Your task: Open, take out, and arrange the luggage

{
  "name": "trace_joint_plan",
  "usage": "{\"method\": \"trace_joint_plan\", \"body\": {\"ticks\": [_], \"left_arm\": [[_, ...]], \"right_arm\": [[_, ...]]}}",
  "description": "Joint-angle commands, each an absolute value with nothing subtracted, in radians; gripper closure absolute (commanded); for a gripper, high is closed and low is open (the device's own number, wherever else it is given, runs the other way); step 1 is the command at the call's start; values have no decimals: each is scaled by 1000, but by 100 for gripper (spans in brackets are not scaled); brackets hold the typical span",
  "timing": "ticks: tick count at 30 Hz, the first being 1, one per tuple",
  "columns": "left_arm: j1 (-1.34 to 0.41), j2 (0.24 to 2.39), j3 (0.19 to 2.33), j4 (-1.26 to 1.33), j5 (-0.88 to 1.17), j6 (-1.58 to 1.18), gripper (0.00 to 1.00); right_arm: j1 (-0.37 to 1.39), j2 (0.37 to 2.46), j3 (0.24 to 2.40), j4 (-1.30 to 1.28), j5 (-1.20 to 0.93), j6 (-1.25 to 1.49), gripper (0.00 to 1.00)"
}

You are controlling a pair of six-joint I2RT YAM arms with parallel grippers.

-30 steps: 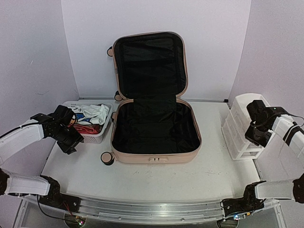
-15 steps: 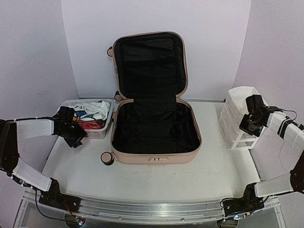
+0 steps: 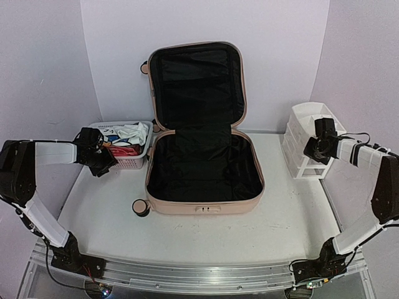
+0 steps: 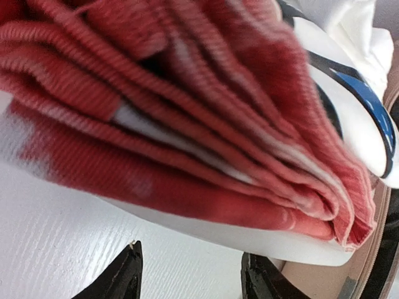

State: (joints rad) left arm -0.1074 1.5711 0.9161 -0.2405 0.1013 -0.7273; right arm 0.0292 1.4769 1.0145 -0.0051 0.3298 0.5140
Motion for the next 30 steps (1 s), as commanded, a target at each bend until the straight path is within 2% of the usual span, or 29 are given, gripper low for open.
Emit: {"method": "trace_joint_plan", "body": {"ticks": [1, 4, 6, 8, 9, 10, 11, 12, 16, 23, 27, 30], "left_arm": [[-103, 1463, 921, -147, 88, -617, 43], [-104, 1349, 824, -134, 63, -629, 41], [-104, 1265, 760, -126, 90, -622, 37], [-104, 1162, 696, -127, 129, -617, 33], [-104, 1102, 665, -129, 142, -612, 29], [-104, 1048, 636, -130, 148, -609, 20], [-104, 992, 602, -132, 150, -606, 8], [-104, 944, 577, -131, 154, -598, 1], [-104, 809, 495, -117, 129, -543, 0], [-106, 707, 452, -95, 63, -206, 1], [-104, 722, 403, 26, 10, -98, 0], [-104, 763, 355, 147, -19, -5, 0]], "right_arm": [[44, 1434, 840, 16, 140, 506, 89], [51, 1381, 783, 45, 126, 405, 70], [51, 1322, 722, 68, 81, 350, 46], [51, 1231, 655, 90, 12, 314, 25], [51, 1186, 631, 93, -13, 309, 14], [50, 1144, 611, 95, -29, 301, 5], [51, 1095, 586, 99, -39, 283, 2], [51, 1066, 569, 105, -35, 273, 2], [50, 981, 448, 213, -6, 230, 2], [50, 839, 89, 709, -81, 66, 2], [48, 920, 104, 739, -134, 12, 2], [47, 1037, 122, 808, -76, 8, 2]]}}
